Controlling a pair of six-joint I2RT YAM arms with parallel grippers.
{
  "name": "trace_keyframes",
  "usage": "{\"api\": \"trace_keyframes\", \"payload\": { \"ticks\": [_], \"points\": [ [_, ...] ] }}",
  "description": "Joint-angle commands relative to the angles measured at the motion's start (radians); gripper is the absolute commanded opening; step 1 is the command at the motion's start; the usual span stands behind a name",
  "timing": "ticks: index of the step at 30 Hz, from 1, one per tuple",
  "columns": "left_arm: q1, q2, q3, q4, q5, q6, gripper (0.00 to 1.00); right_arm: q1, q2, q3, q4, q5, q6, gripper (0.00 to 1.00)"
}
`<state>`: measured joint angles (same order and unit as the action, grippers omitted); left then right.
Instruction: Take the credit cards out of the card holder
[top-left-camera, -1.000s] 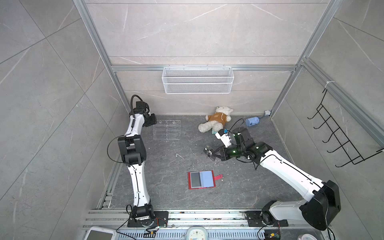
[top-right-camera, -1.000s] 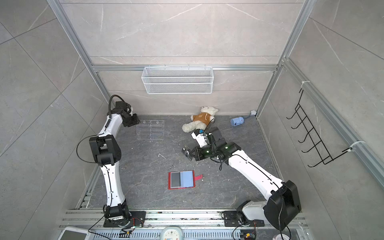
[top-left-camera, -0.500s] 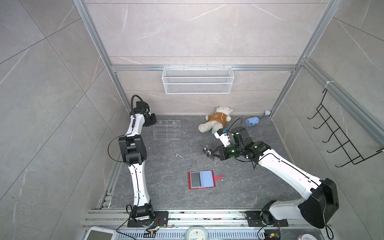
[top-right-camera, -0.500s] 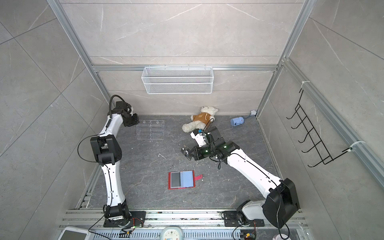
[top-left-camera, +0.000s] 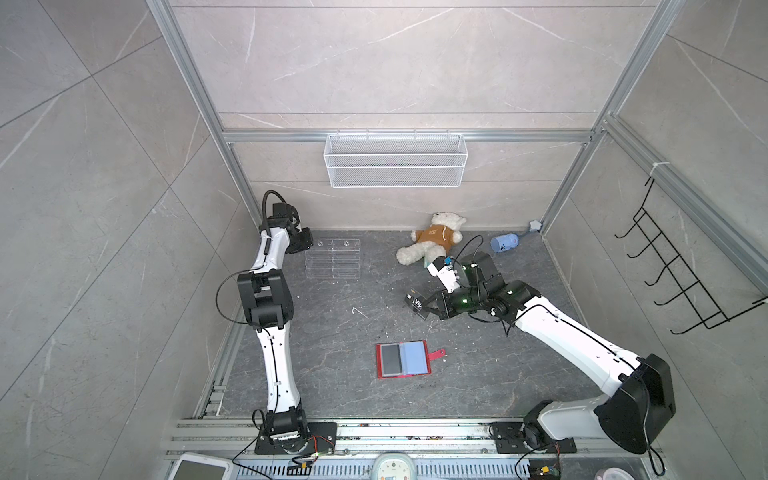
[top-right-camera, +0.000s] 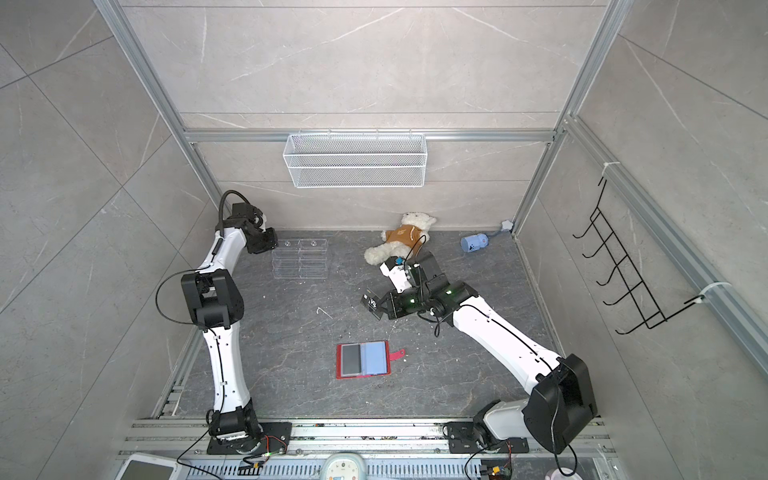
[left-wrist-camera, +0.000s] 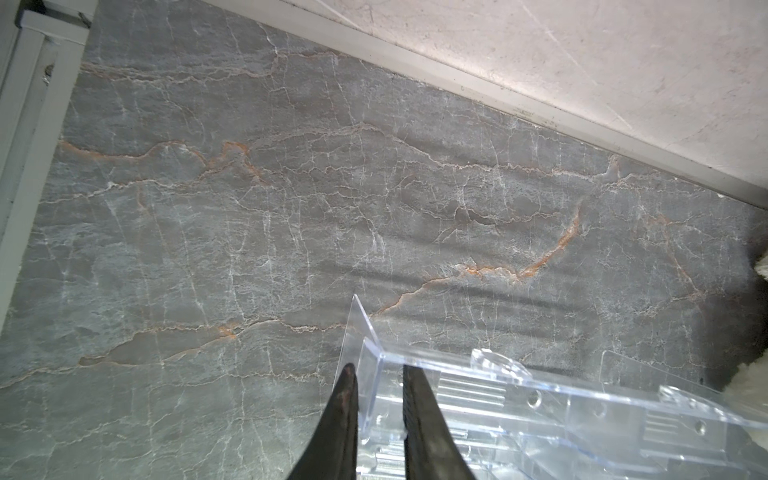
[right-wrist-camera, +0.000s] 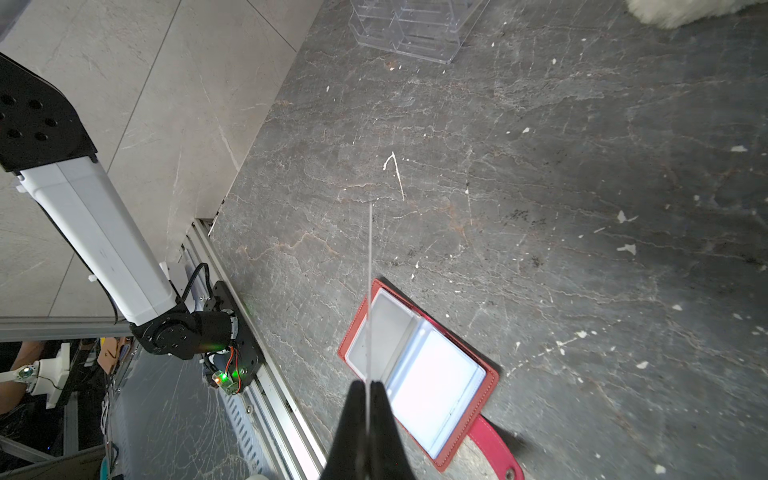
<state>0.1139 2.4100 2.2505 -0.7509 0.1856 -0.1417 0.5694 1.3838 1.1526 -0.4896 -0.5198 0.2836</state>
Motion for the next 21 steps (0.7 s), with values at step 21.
{"api": "trace_keyframes", "payload": {
  "ticks": [21],
  "points": [
    [-0.137, -0.373, -0.316, -0.016, -0.249, -0.163, 0.07, 0.006, 0.01, 0.055, -0.004, 0.026, -0.079, 0.0]
  ]
}}
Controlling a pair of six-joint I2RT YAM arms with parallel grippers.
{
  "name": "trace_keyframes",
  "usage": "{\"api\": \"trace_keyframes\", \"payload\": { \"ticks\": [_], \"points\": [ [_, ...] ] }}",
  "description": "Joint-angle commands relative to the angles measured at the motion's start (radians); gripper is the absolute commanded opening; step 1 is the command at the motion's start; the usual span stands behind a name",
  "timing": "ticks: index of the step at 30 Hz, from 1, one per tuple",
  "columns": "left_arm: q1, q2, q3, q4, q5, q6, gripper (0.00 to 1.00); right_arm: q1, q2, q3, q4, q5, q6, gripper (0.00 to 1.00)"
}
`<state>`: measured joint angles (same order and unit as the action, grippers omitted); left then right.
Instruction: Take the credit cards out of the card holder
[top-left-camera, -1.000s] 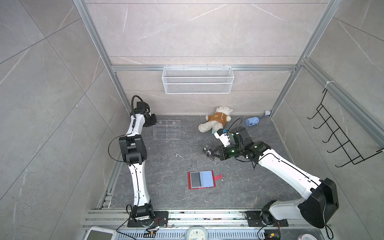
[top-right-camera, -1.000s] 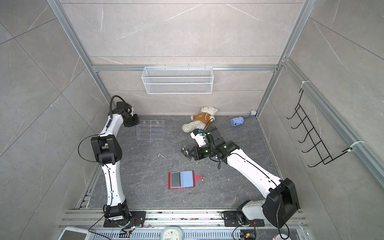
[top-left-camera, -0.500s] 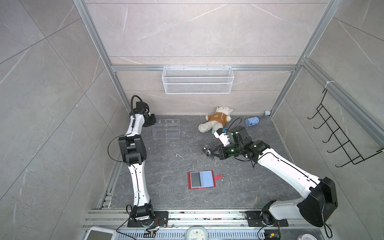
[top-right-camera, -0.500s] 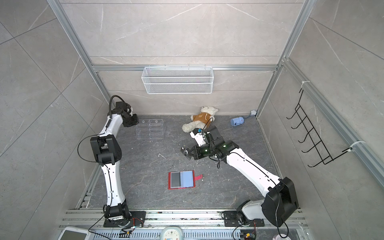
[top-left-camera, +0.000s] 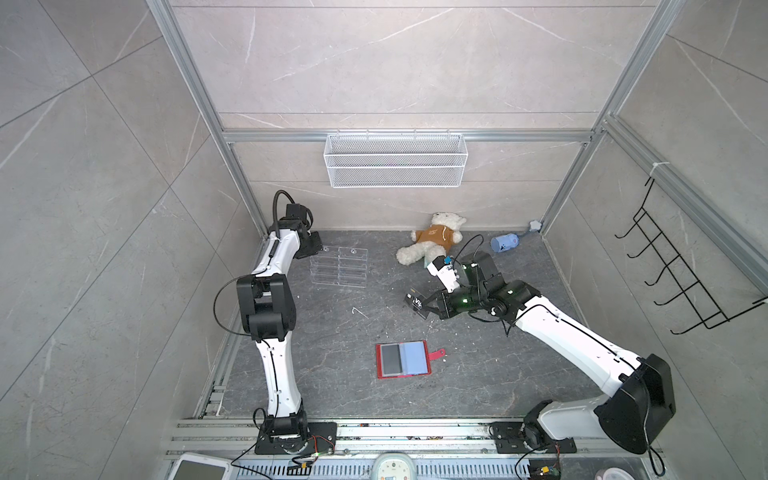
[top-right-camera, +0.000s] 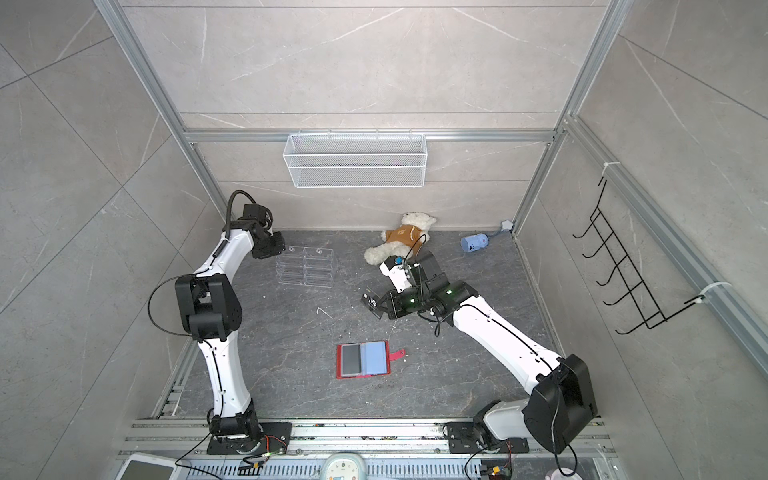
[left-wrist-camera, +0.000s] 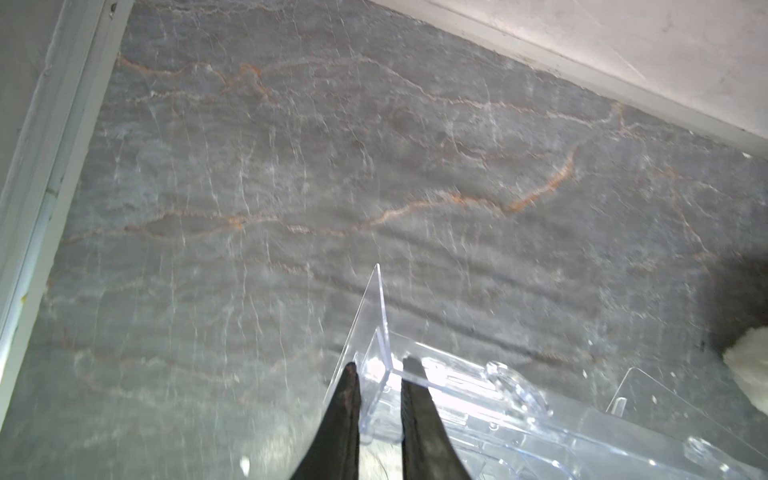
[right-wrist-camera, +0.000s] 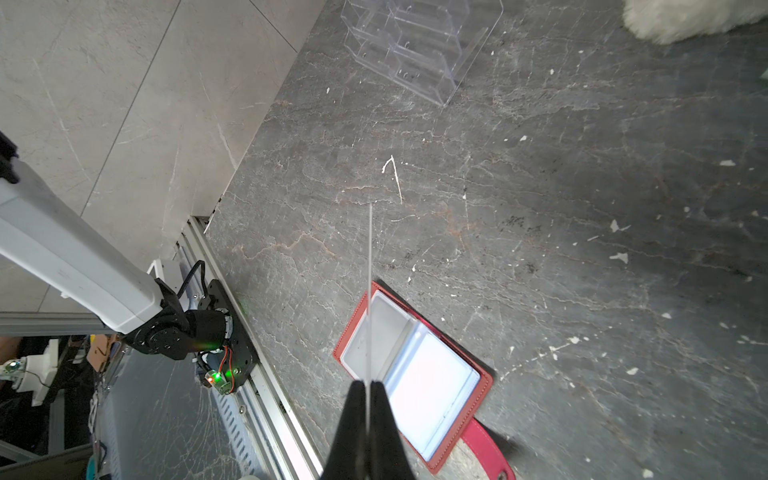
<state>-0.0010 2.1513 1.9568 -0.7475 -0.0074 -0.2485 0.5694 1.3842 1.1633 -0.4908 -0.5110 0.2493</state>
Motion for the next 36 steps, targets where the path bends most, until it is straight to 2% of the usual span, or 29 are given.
{"api": "trace_keyframes", "payload": {
  "ticks": [1, 9, 19, 27, 36],
  "points": [
    [-0.037, -0.134, -0.04, -0.021, -0.068, -0.064, 0.07, 0.006, 0.015, 0.052, -0.007, 0.017, -0.054, 0.0],
    [-0.126, -0.29, -0.216, -0.051, -0.112, -0.193, 0.05, 0.006, 0.084, 0.141, -0.023, -0.019, -0.146, 0.0],
    [-0.222, -0.456, -0.511, -0.001, -0.148, -0.43, 0.0, 0.006, 0.233, 0.323, -0.132, -0.147, -0.33, 0.0],
    [-0.26, -0.509, -0.59, -0.003, -0.2, -0.548, 0.0, 0.006, 0.27, 0.342, -0.135, -0.202, -0.508, 0.0],
    [-0.29, -0.494, -0.616, 0.007, -0.221, -0.652, 0.0, 0.007, 0.332, 0.347, -0.134, -0.285, -0.595, 0.0]
  ]
}}
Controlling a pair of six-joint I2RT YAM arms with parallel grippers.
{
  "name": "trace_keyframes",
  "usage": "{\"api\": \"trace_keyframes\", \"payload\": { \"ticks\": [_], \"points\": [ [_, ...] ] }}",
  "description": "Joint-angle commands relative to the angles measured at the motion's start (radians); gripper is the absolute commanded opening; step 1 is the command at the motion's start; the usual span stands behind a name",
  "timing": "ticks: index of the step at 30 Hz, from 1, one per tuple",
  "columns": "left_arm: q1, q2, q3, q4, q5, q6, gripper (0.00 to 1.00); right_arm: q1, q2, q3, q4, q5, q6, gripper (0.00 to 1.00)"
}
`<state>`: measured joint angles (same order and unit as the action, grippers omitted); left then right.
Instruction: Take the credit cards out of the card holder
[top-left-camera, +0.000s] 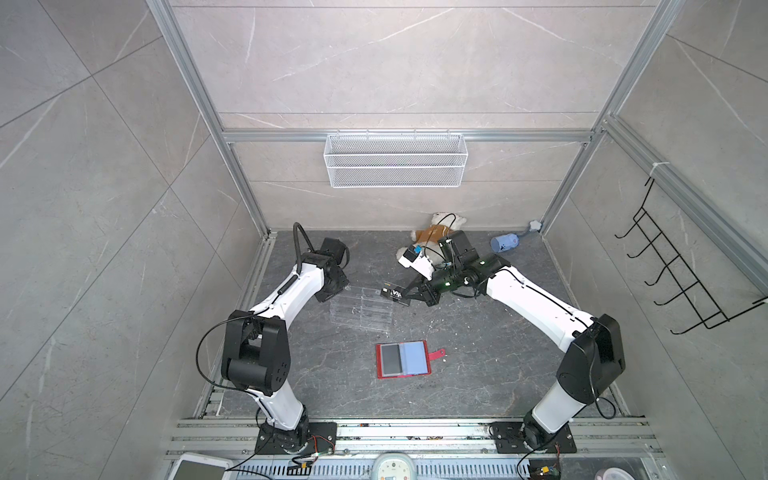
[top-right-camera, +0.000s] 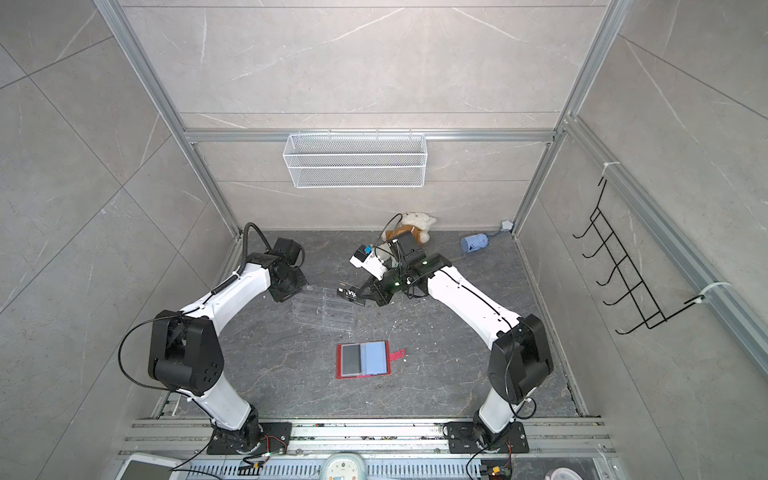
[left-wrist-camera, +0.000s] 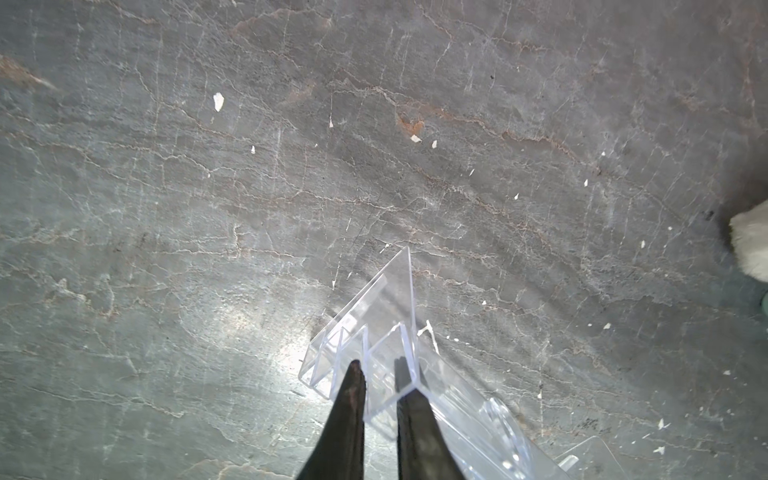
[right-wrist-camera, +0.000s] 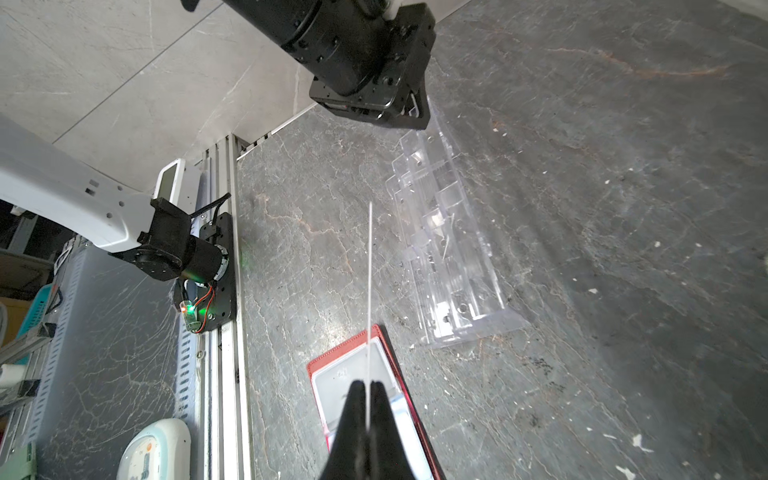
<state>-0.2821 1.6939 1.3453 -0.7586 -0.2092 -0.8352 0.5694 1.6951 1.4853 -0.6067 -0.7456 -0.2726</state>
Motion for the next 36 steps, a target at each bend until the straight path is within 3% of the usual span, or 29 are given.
{"api": "trace_keyframes", "payload": {
  "ticks": [1, 18, 36],
  "points": [
    [-0.012, -0.039, -0.007, 0.018, -0.022, -0.074, 0.0, 0.007, 0.028, 0.027, -0.018, -0.049, -0.089, 0.0],
    [-0.015, -0.045, -0.066, 0.062, -0.029, -0.183, 0.01, 0.007, 0.303, 0.339, -0.239, -0.024, -0.335, 0.0],
    [-0.014, -0.033, -0.057, 0.07, -0.036, -0.206, 0.21, 0.005, 0.478, 0.522, -0.32, 0.045, -0.434, 0.0]
  ]
}}
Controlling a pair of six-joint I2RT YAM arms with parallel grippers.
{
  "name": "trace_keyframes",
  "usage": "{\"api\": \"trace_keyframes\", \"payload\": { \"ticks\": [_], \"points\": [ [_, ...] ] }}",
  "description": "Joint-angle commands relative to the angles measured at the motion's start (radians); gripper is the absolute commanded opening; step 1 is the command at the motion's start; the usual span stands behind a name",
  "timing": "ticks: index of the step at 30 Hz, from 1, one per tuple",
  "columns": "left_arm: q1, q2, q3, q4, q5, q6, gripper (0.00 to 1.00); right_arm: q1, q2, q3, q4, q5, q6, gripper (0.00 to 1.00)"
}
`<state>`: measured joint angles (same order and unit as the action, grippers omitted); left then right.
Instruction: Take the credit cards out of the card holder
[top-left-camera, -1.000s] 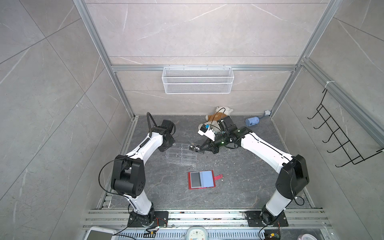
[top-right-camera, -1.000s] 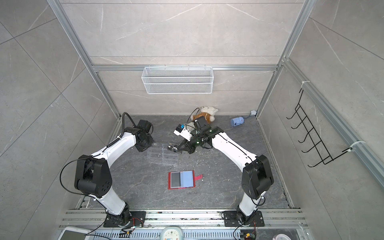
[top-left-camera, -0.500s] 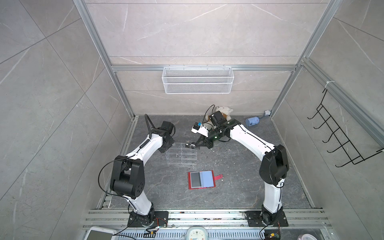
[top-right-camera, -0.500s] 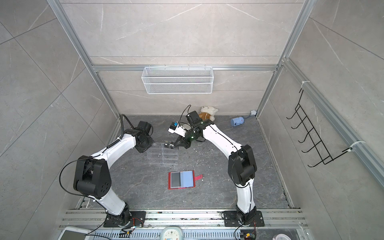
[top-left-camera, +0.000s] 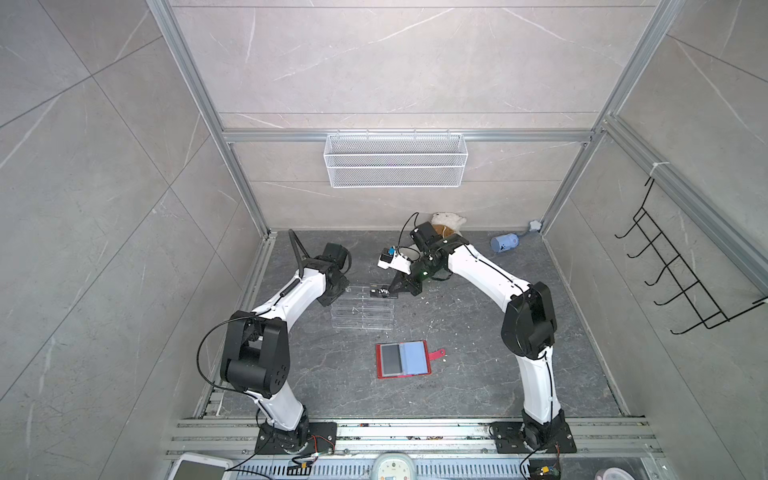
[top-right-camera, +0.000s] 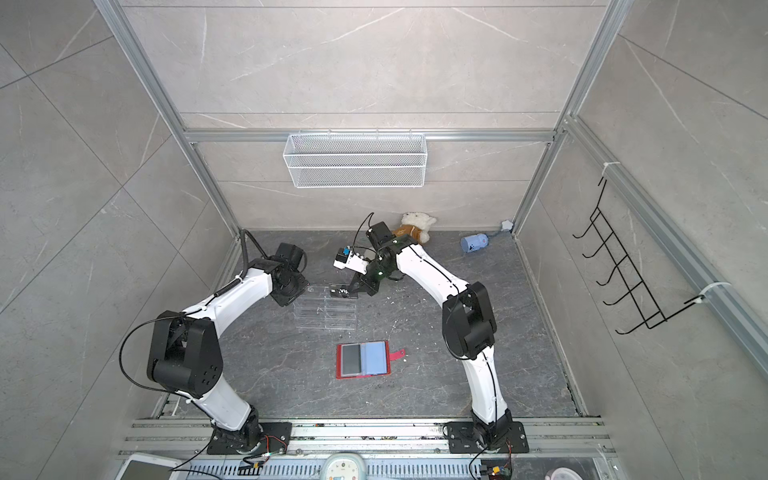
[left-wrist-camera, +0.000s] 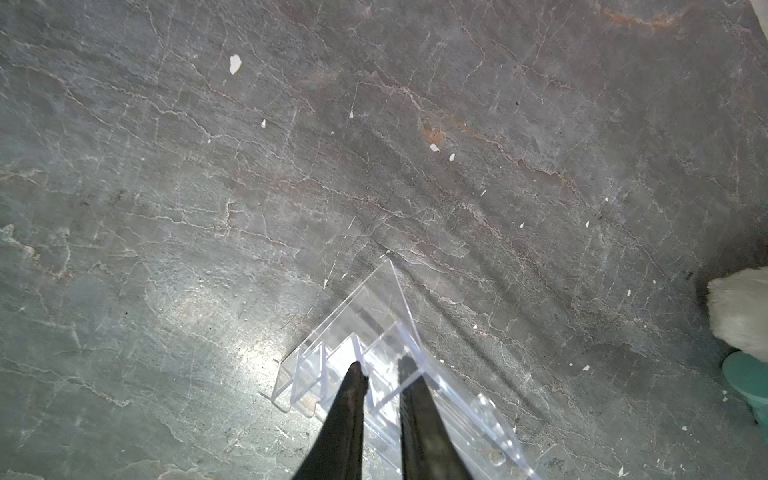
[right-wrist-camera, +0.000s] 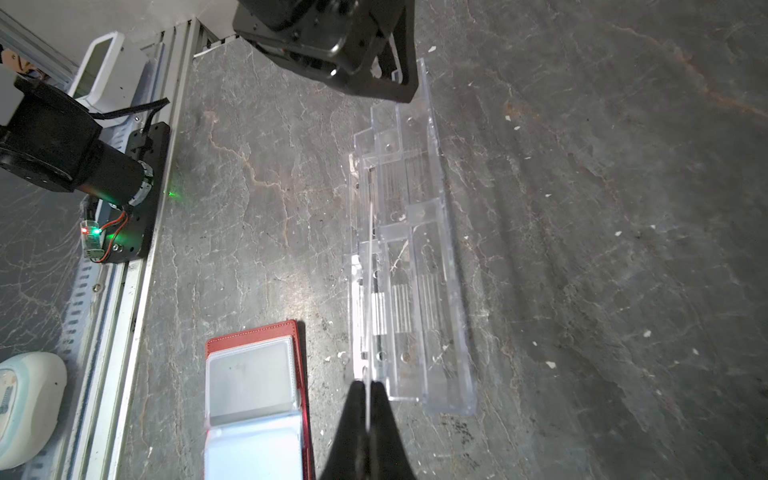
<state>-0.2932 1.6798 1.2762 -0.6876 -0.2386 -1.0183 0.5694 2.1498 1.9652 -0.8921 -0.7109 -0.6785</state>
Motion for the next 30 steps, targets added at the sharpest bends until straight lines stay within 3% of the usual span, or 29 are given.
{"api": "trace_keyframes", "payload": {
  "ticks": [1, 8, 17, 20, 25, 30],
  "points": [
    [-0.004, -0.021, 0.009, 0.001, -0.007, -0.026, 0.22, 0.004, 0.028, 0.048, -0.036, 0.008, -0.029, 0.0],
    [-0.015, -0.074, 0.015, 0.011, -0.017, -0.034, 0.34, 0.005, 0.047, 0.08, -0.04, 0.001, -0.045, 0.0],
    [-0.018, -0.229, 0.012, 0.006, -0.053, 0.011, 0.43, 0.005, 0.091, 0.157, -0.074, 0.009, -0.079, 0.0],
    [-0.021, -0.319, -0.001, 0.05, -0.065, 0.066, 0.46, 0.006, 0.111, 0.177, -0.082, 0.011, -0.082, 0.0],
    [-0.026, -0.492, -0.023, 0.141, -0.067, 0.241, 0.73, 0.005, 0.14, 0.206, -0.091, 0.026, -0.096, 0.0],
    [-0.026, -0.641, -0.022, 0.166, -0.068, 0.403, 0.84, 0.006, 0.173, 0.236, -0.1, 0.03, -0.1, 0.0]
  ]
}}
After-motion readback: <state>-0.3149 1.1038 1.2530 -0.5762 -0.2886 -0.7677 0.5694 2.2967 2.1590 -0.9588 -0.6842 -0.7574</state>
